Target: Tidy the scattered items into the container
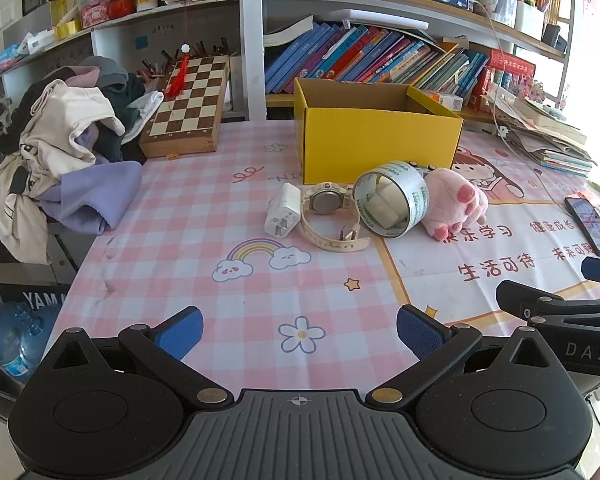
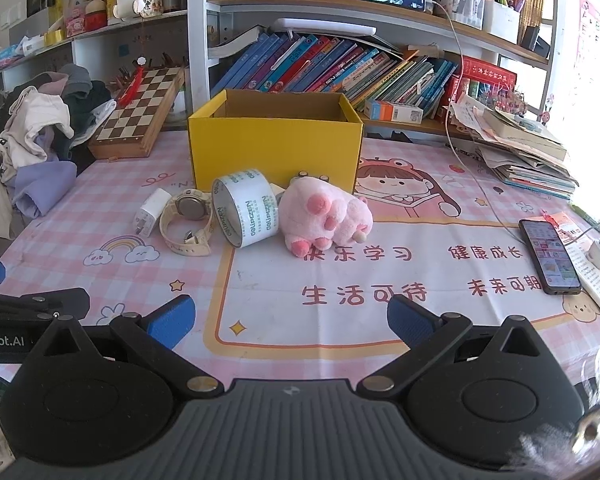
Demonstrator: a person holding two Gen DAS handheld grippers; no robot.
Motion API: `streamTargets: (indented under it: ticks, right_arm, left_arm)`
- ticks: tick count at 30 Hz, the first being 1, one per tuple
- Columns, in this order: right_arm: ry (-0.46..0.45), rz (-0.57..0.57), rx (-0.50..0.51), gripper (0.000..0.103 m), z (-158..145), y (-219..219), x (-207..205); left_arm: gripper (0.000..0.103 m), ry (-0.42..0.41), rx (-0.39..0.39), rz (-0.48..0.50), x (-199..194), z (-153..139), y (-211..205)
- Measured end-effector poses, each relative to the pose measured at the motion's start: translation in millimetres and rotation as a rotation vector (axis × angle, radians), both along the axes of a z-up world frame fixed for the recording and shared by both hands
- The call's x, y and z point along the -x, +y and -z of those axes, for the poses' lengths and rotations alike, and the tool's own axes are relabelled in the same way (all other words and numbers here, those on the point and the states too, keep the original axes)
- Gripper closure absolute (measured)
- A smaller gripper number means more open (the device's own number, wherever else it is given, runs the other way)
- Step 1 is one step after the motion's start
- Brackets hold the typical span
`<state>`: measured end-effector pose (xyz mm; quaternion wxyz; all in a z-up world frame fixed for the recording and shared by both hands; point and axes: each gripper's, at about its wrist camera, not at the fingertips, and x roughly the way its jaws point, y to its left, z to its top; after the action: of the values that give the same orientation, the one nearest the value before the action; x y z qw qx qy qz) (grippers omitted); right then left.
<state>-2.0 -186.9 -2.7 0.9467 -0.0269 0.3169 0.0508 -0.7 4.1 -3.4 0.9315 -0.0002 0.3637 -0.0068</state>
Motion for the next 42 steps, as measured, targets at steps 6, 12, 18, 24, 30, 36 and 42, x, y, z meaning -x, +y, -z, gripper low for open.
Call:
streamTargets:
  ticks: [6,12,18,24,30,36,42]
  right_arm:
    - [-0.002,0.0,0.0,0.0,-0.3,-0.3,0.5]
    - [-0.002,-0.004,0.001,0.0,-0.4,-0.4,1.3]
    - [0.0,-0.006,0.0,0.0,0.1,0.5,1.7]
    - [0.0,-0.006,0.004,0.0,0.2,1.9,1.4]
    - [0.003,-0.002,0.008,0.0,0.1,3.1,0.5]
    - [0.004,0.003,0.012,0.0,0.1,4.0,-0.1]
    - [0.005,0.011,0.01,0.0,0.0,3.1,-0.7]
  left_arm:
    - [0.0,0.0,-0.001,-0.002,0.3,-0.4,-1.2]
    - [0.0,0.002,-0.002,-0.003,1.1,-0.5,-1.7]
    - [0.0,0.007,-0.004,-0.006,0.8,0.2,-1.1]
    - [0.0,0.012,-0.008,-0.003,-0.6,0.8,-1.7]
    - [0.0,0.014,-0.006,0.002,-1.8,1.5,-2.0]
    - [0.0,0.015,-0.002,0.009,-3.4,2.2,-2.1]
    - [0.0,0.017,0.006,0.023,-5.4,2.9,-2.7]
